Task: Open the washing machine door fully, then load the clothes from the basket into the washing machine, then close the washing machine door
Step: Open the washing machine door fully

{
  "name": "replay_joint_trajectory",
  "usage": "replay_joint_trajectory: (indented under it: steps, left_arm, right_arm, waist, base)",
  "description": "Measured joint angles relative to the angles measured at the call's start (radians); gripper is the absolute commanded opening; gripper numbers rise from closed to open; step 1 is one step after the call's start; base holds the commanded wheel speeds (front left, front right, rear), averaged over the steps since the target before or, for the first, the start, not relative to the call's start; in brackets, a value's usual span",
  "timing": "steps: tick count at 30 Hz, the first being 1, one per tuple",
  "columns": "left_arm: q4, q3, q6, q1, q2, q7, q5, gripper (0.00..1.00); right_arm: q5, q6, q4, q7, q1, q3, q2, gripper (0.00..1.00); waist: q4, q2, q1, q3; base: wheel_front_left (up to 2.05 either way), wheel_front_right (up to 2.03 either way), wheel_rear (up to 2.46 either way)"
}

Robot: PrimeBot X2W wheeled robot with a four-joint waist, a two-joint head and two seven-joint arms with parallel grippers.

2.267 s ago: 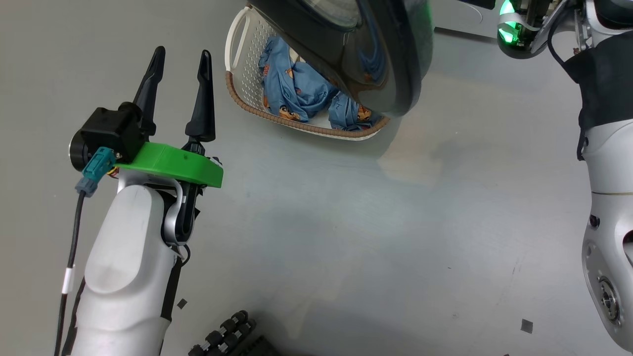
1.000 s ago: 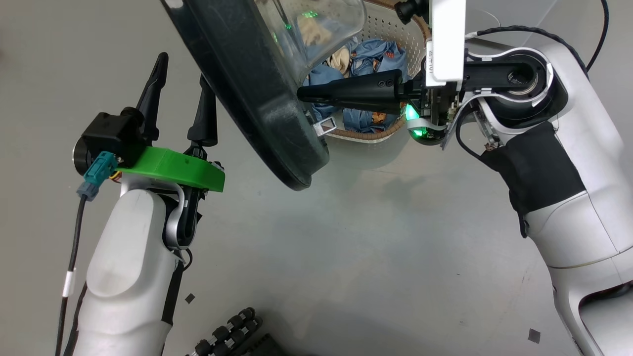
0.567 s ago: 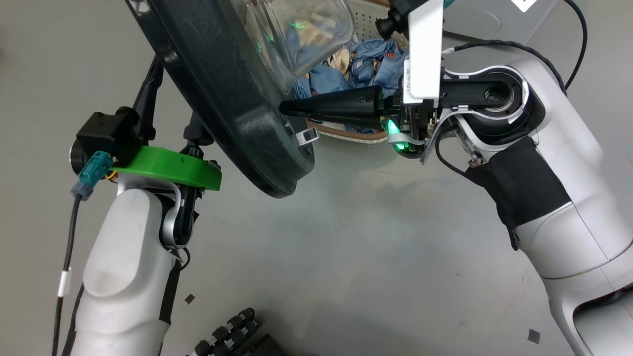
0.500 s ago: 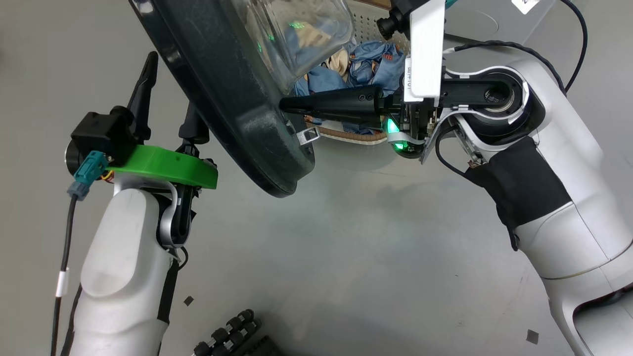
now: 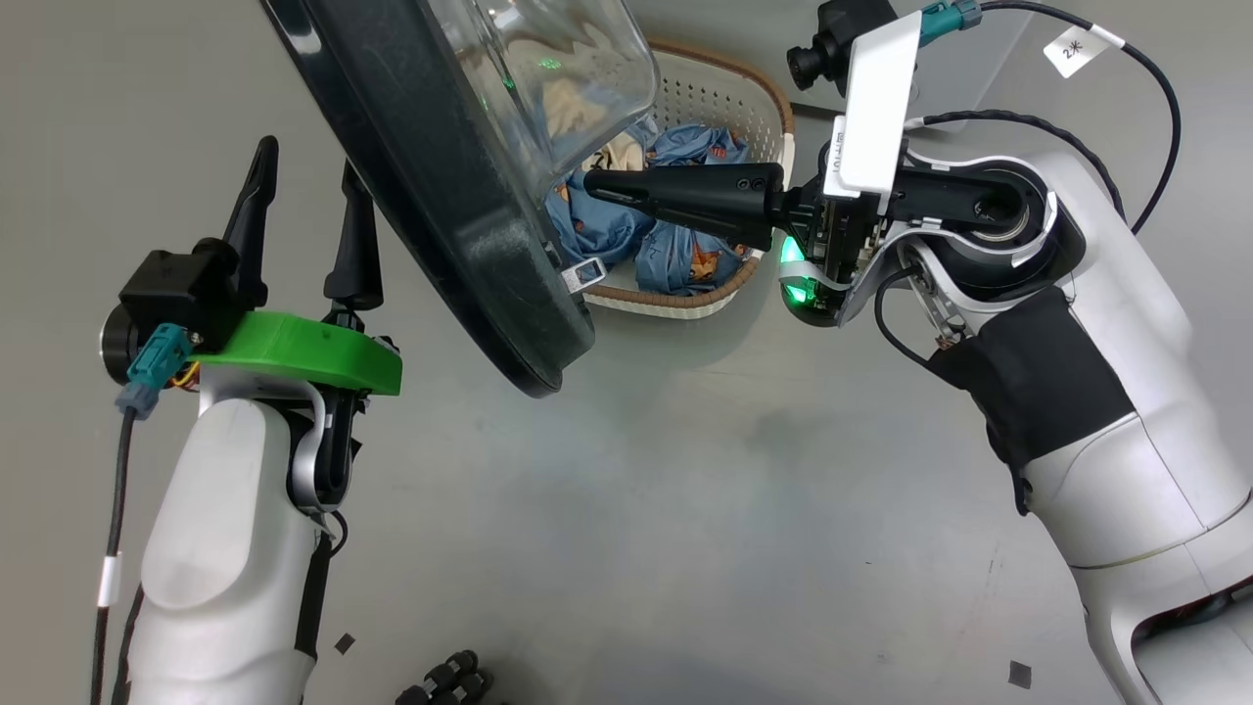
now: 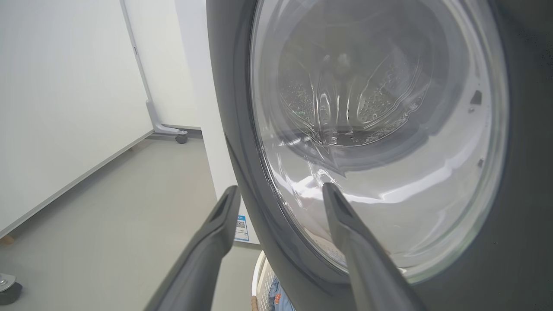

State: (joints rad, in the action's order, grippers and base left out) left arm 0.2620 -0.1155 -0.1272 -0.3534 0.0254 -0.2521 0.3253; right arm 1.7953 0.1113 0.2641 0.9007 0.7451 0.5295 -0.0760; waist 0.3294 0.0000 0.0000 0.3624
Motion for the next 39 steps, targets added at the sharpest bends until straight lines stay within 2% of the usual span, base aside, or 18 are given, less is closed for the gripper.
replay_joint_trajectory:
  steps: [9,15,16,17,18,19,20,21,29,33,39]
  left_arm:
    - [0.012,0.03,0.0,0.046,0.029,0.0,-0.025,1.0]
    - [0.015,0.049,0.0,0.077,0.047,0.0,-0.027,1.0]
    - [0.015,0.053,0.0,0.083,0.052,0.0,-0.027,1.0]
    - [0.016,0.057,0.0,0.09,0.056,0.0,-0.027,1.0]
    - [0.016,0.063,0.0,0.098,0.056,0.0,-0.027,1.0]
    - [0.016,0.072,0.0,0.106,0.056,0.0,-0.027,1.0]
    - [0.016,0.082,0.0,0.115,0.056,0.0,-0.027,1.0]
    - [0.016,0.089,0.0,0.122,0.056,0.0,-0.027,1.0]
    - [0.013,0.115,0.0,0.17,0.057,0.0,-0.027,1.0]
    - [0.007,0.127,0.0,0.181,0.057,0.0,-0.027,1.0]
    - [-0.004,0.122,0.0,0.192,0.058,0.0,-0.027,1.0]
  right_arm:
    - [0.038,-0.034,0.024,-0.029,-0.059,-0.007,0.004,0.0]
    - [0.058,-0.068,0.043,-0.063,-0.103,-0.011,0.007,0.0]
    - [0.065,-0.072,0.046,-0.067,-0.113,-0.013,0.007,0.14]
    - [0.07,-0.079,0.051,-0.081,-0.123,-0.018,0.008,0.38]
    - [0.071,-0.084,0.057,-0.091,-0.13,-0.022,0.009,0.52]
    - [0.077,-0.086,0.061,-0.098,-0.14,-0.027,0.009,0.76]
    - [0.08,-0.091,0.066,-0.109,-0.148,-0.031,0.009,0.91]
    - [0.08,-0.094,0.069,-0.117,-0.156,-0.035,0.009,1.0]
    - [0.083,-0.139,0.092,-0.206,-0.202,-0.076,0.011,1.0]
    - [0.015,-0.181,0.102,-0.284,-0.203,-0.101,0.009,1.0]
    - [-0.118,-0.21,0.115,-0.442,-0.203,-0.153,-0.042,1.0]
  waist:
    - [-0.044,0.0,0.0,-0.059]
    - [-0.079,0.0,0.0,-0.099]
    - [-0.085,0.0,0.0,-0.106]
    - [-0.091,0.0,0.0,-0.113]
    - [-0.097,0.0,0.0,-0.12]
    - [-0.103,0.0,0.0,-0.127]
    - [-0.109,0.0,0.0,-0.134]
    - [-0.116,0.0,0.0,-0.14]
    - [-0.167,0.0,0.0,-0.185]
    - [-0.19,0.0,0.0,-0.199]
    - [-0.213,0.0,0.0,-0.211]
  base:
    - [0.0,0.0,0.0]
    - [0.0,0.0,0.0]
    - [0.0,0.0,0.0]
    - [0.0,0.0,0.0]
    - [0.0,0.0,0.0]
    - [0.0,0.0,0.0]
    - [0.0,0.0,0.0]
    - [0.0,0.0,0.0]
    - [0.0,0.0,0.0]
    - [0.0,0.0,0.0]
    - [0.0,0.0,0.0]
